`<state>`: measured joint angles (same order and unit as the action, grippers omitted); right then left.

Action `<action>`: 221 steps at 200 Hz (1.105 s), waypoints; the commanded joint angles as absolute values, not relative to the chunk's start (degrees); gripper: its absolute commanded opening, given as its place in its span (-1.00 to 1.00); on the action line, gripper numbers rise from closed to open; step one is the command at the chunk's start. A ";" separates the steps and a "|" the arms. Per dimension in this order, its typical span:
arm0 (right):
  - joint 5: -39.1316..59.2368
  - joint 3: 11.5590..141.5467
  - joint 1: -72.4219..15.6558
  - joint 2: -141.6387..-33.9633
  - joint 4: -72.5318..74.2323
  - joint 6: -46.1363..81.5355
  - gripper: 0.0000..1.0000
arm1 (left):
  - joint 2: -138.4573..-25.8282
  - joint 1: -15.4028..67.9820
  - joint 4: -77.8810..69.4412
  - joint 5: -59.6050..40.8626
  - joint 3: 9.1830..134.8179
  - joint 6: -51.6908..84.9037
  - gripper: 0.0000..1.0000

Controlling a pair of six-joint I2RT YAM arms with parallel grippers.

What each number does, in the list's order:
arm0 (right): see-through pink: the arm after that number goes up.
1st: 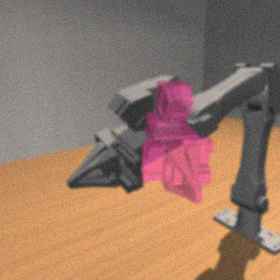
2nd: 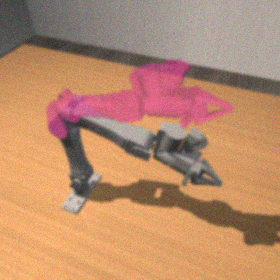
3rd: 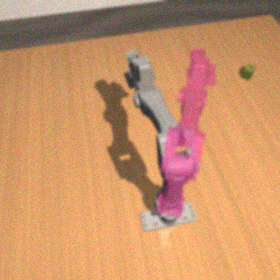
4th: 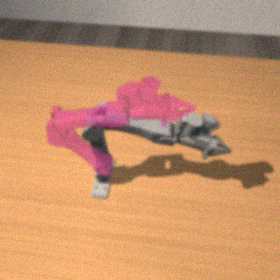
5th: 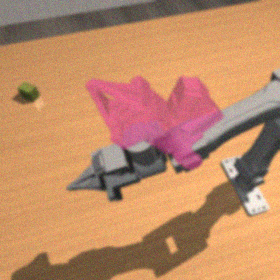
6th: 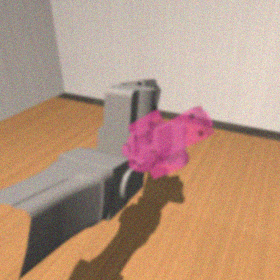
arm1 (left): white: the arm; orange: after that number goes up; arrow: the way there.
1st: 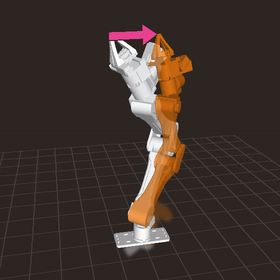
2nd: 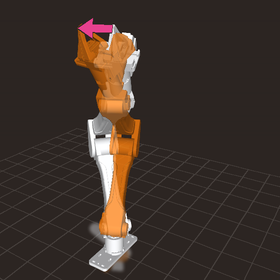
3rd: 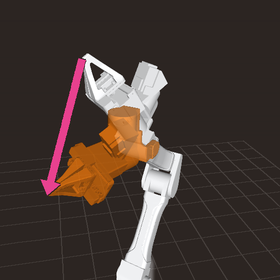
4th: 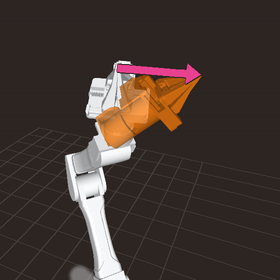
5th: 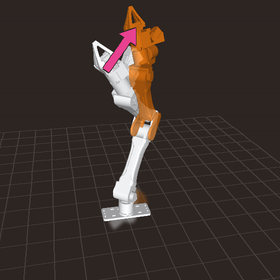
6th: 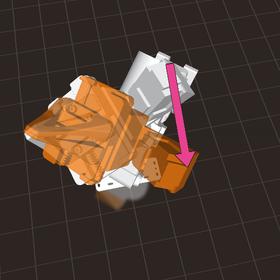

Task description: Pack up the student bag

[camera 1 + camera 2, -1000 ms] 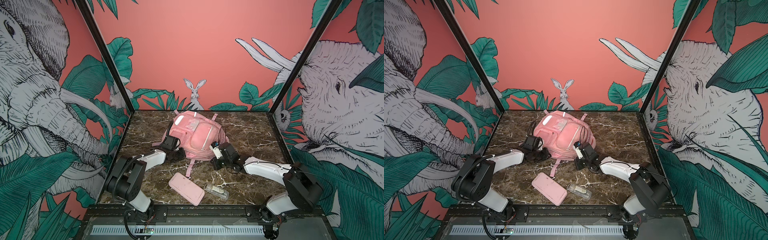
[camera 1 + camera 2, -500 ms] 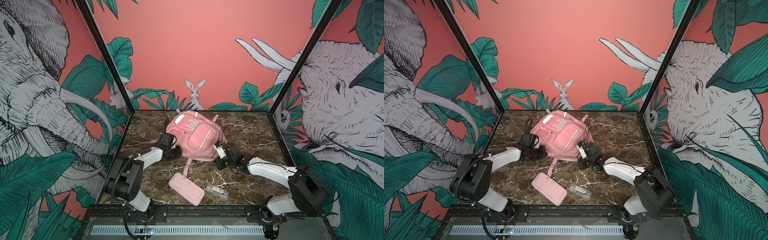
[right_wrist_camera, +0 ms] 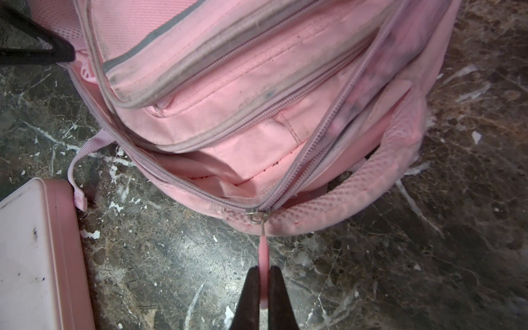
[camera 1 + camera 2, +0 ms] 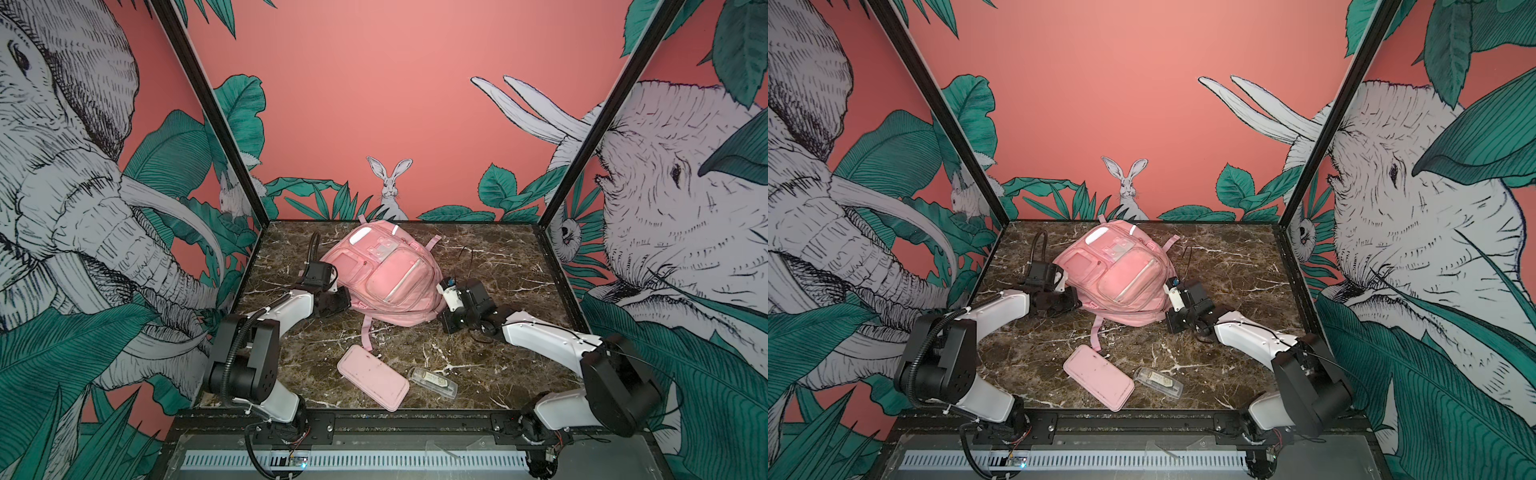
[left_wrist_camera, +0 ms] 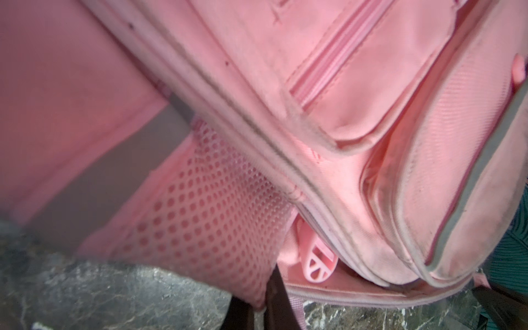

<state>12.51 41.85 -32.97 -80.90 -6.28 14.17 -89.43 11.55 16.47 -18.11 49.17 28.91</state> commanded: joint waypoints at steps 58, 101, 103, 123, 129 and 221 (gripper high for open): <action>11.93 42.43 -34.25 -80.90 -7.65 15.26 -1.00 | -87.20 9.89 15.59 -17.73 50.21 28.62 -0.40; 11.70 43.57 -36.01 -82.76 -7.21 15.34 -1.00 | -81.32 10.40 15.65 -19.68 46.12 30.21 0.38; 11.71 43.65 -36.07 -82.85 -7.21 15.30 -1.00 | -81.04 10.47 15.65 -19.73 45.92 30.18 0.40; 11.61 43.99 -36.47 -83.38 -7.12 15.37 -1.00 | -78.70 11.54 16.77 -19.86 44.87 30.06 0.52; 11.69 44.10 -36.54 -83.32 -7.19 15.38 -1.00 | -78.14 11.93 17.00 -19.86 44.57 30.31 0.55; 11.93 43.45 -37.33 -81.67 -7.34 15.73 -1.00 | -79.59 23.60 10.89 -17.40 42.17 38.01 0.61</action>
<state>11.55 43.03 -36.47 -82.87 -6.28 15.03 -79.22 22.20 13.85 -18.37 42.61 35.03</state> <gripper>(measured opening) 0.048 0.806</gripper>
